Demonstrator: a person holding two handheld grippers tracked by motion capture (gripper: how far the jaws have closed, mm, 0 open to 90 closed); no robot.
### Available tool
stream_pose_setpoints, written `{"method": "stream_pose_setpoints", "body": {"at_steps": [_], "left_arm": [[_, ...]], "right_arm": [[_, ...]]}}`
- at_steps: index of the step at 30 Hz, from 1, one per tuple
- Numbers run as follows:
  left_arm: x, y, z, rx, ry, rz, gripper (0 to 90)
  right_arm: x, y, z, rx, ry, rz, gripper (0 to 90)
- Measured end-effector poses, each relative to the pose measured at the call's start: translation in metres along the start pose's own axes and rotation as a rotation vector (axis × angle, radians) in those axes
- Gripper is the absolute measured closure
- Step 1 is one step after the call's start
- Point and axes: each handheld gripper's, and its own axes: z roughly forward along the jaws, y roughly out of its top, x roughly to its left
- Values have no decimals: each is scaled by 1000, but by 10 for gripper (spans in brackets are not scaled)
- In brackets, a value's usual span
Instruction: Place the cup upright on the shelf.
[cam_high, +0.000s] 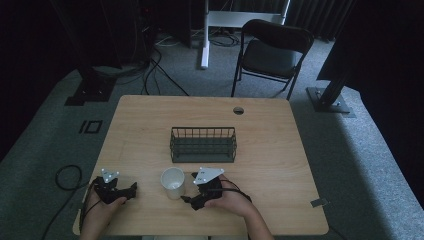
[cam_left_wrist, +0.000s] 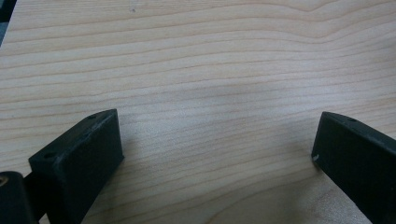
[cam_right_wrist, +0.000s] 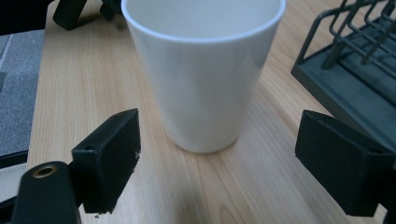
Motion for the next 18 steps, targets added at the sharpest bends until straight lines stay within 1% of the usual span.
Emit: {"method": "stream_pose_setpoints", "body": {"at_steps": [8,9,14,18], "left_arm": [[0,0,0,0,0,0,20],[0,0,0,0,0,0,20],[0,0,0,0,0,0,20],[0,0,0,0,0,0,20]], "right_arm": [[4,9,7,-26,10,-1,139],[4,10,9,-30,8,-10,140],[6,15,13,-43,6,-24,140],[7,20,15,-63,3,-25,140]]}}
